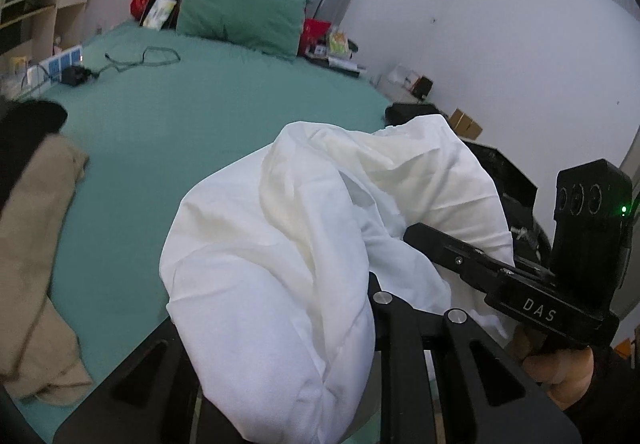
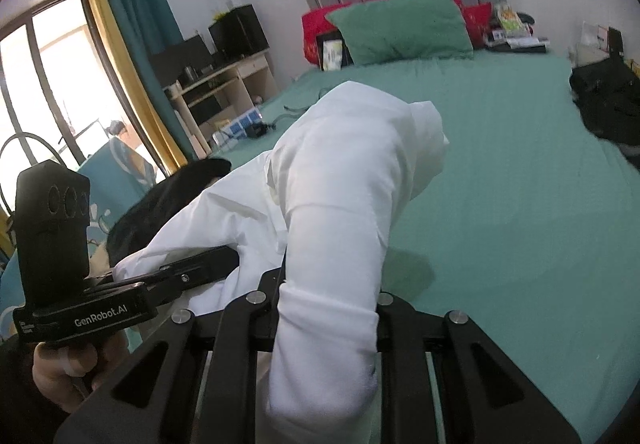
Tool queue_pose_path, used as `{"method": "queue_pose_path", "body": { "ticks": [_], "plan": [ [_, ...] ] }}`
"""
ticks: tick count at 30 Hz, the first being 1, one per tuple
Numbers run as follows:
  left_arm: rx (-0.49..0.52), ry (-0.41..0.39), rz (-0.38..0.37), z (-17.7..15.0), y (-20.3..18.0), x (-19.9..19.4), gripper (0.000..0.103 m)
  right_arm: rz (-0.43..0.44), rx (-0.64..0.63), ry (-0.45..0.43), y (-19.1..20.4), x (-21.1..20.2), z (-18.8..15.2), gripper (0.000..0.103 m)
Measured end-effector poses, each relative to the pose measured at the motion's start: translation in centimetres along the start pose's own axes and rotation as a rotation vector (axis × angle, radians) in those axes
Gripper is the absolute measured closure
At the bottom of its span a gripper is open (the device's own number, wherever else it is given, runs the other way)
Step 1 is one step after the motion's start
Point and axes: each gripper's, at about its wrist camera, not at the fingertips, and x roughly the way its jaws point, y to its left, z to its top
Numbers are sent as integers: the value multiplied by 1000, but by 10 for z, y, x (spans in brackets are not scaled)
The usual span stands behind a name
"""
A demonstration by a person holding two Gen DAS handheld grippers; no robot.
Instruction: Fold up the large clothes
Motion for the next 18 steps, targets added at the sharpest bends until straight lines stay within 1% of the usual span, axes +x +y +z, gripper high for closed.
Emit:
{"method": "queue_pose_path", "body": {
  "ticks": [4, 8, 13, 18],
  "plan": [
    [14, -41, 14, 19, 1, -11, 82, 16, -23, -34, 10, 3, 18, 84],
    [13, -83, 32, 38, 13, -24, 82, 38, -56, -60, 23, 15, 35, 84],
    [11, -119, 74, 59, 41, -29, 82, 66, -84, -69, 39, 38, 51, 84],
    [-45, -156, 109, 73, 78, -25, 82, 83, -113, -59, 55, 70, 63, 84]
  ]
}}
